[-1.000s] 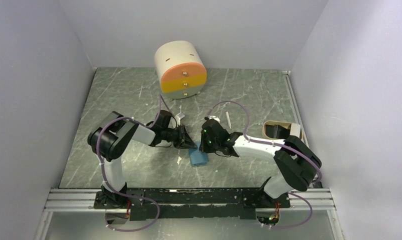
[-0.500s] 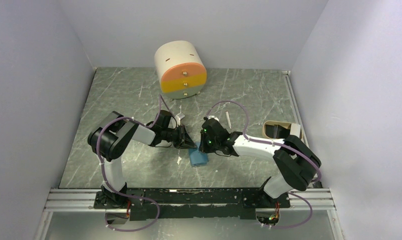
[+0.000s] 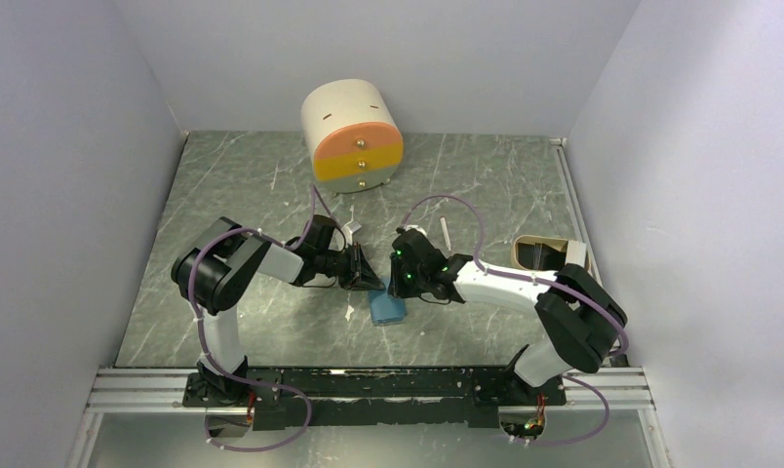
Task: Put the credit cards into the card holder
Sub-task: Close the card holder at the center of the board.
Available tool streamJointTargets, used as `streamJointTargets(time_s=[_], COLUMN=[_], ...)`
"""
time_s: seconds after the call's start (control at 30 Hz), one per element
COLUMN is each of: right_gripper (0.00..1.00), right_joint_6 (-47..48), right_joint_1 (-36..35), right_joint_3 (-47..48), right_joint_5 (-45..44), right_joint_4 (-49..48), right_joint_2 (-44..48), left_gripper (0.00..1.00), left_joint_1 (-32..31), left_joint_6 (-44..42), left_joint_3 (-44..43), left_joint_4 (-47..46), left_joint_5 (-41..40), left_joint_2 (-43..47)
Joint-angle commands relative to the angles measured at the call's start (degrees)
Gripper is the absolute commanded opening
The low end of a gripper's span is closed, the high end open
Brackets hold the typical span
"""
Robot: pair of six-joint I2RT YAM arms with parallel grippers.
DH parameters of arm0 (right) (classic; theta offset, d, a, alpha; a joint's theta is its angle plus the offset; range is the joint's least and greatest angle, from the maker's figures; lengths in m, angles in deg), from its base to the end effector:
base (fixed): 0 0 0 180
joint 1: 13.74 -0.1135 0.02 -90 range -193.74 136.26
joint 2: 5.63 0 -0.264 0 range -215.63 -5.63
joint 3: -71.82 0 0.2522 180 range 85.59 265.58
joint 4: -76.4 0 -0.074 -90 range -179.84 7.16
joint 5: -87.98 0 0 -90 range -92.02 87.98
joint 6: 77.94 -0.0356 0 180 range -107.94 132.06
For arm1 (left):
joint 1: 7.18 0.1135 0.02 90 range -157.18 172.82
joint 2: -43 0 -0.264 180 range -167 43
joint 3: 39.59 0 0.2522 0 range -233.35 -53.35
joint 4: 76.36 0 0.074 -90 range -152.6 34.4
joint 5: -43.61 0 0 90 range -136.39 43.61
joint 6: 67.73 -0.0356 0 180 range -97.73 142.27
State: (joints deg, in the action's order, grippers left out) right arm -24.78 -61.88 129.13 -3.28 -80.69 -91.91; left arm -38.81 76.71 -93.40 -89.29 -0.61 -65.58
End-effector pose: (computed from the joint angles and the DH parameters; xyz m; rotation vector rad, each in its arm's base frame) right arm 0.1949 0.2163 0.1686 -0.2439 2.5646 0.5803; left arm 0.2618 -0.1912 0.0918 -0.0331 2.6347 -1.5887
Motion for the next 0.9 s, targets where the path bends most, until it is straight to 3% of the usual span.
streamJointTargets(time_s=[0.0, 0.87], right_gripper=[0.2, 0.2], right_joint_6=[0.3, 2.6], right_joint_1=[-0.1, 0.0], right_joint_3=[1.8, 3.4], right_joint_5=[-1.0, 3.0], right_joint_4=[2.0, 4.5], right_joint_2=[1.2, -2.2], left_gripper=[0.14, 0.14], left_joint_1=[-1.2, -1.2], left_joint_6=[-1.7, -1.6], left_joint_3=[1.2, 1.0], left_joint_4=[2.8, 2.7], left_joint_5=[-1.4, -1.3], left_joint_2=[-1.6, -1.9])
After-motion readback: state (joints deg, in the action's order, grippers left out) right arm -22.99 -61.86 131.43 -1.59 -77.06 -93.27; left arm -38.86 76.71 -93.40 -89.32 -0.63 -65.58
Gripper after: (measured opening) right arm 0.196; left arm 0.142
